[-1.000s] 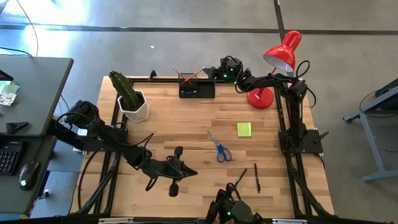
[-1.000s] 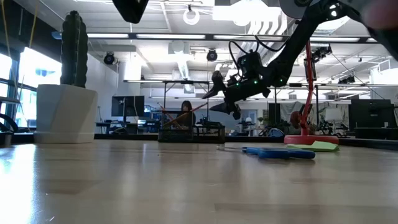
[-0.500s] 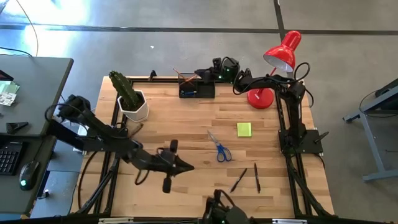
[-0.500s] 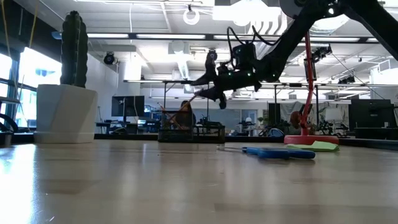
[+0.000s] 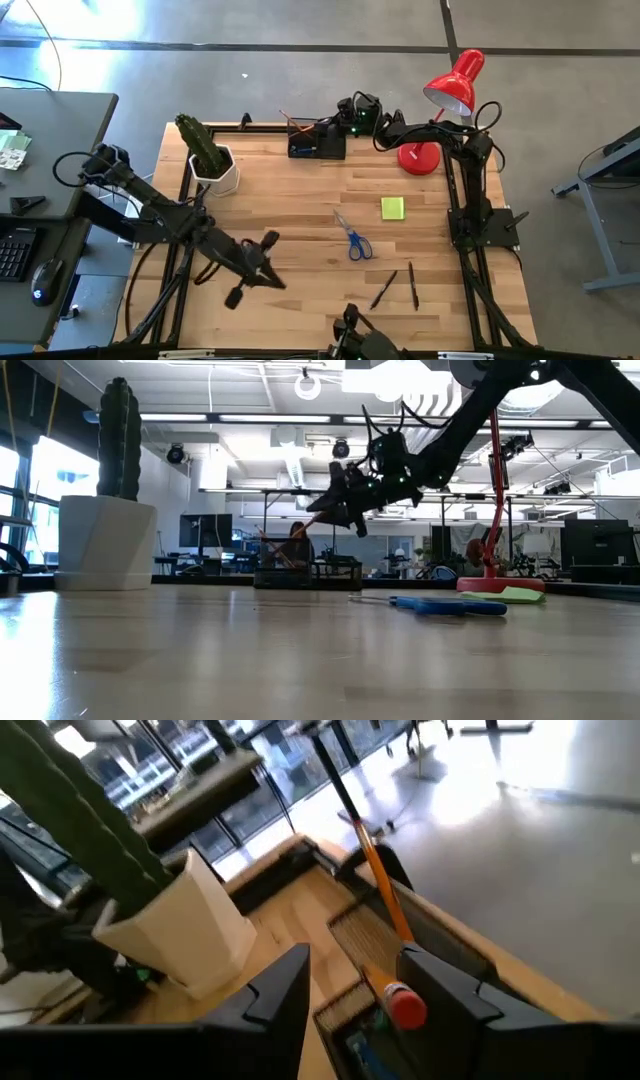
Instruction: Pick and place office supplies into organizer
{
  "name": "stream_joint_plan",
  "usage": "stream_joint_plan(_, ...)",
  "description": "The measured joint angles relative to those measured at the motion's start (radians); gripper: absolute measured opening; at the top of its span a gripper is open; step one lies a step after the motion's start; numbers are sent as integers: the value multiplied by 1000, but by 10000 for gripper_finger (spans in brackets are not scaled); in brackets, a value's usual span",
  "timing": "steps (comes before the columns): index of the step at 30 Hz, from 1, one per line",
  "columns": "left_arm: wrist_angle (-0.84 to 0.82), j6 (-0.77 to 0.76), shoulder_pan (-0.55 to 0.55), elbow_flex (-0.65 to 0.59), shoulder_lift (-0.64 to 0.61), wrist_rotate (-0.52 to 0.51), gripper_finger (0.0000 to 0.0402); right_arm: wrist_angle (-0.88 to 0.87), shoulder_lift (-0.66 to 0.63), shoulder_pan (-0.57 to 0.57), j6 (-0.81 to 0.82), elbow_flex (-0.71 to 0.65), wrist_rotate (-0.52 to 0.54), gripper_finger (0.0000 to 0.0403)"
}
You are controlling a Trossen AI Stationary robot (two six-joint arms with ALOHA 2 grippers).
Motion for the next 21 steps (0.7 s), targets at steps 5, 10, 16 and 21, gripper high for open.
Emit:
stream_joint_plan(5,-255,88,28,-4,-22,249,3,14,-57,3,-8,0,-1,153)
stream_joint_plan(10,-374,202,27,-32,4,284,3,-23,-165,4,-72,0,32,141)
stream_joint_plan(16,-379,210,25,-42,43,228,25,-209,-281,20,-211,1,136,119)
stream_joint_plan(21,-278,174,25,-42,71,139,119,-419,-312,46,-264,0,106,108)
